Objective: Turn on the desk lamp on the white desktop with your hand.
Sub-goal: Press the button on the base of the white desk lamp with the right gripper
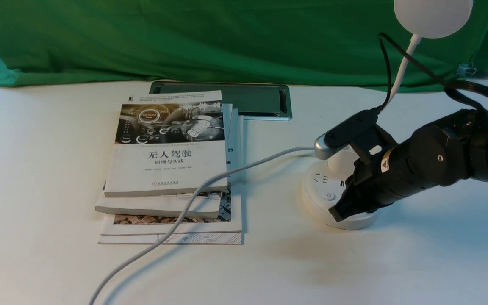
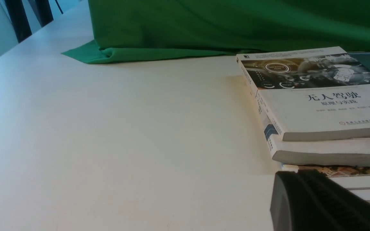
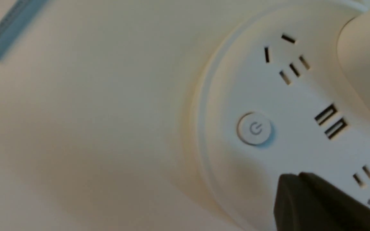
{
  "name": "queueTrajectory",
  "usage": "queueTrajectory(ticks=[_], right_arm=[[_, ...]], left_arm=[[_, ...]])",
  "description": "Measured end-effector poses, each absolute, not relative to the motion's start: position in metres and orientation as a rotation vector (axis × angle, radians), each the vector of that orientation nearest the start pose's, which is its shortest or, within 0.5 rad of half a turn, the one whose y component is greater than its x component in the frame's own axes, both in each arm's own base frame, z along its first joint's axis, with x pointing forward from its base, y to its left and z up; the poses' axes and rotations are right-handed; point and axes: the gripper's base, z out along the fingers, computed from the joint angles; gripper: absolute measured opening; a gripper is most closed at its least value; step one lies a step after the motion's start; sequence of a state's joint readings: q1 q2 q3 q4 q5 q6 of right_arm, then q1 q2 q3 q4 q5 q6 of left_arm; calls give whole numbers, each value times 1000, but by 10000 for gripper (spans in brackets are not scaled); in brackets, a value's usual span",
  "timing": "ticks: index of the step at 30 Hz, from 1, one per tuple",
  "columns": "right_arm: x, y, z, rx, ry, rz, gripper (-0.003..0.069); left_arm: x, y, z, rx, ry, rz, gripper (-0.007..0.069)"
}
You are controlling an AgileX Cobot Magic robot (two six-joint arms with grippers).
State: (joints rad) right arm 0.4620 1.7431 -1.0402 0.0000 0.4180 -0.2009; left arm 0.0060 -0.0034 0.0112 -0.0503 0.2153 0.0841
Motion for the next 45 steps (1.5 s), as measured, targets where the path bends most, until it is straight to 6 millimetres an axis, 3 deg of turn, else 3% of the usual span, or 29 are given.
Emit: queueTrajectory(ticks=[14,29,45], right_arm=[[326,153,173,-818,2464,84,30],[319,149,188,-800,2479,84,30],[318,147,184,-816,2510,54,30]], left_arm=[[56,-1,190,33,1706,21,21],[56,-1,190,33,1706,21,21],[56,-1,190,33,1706,21,21]])
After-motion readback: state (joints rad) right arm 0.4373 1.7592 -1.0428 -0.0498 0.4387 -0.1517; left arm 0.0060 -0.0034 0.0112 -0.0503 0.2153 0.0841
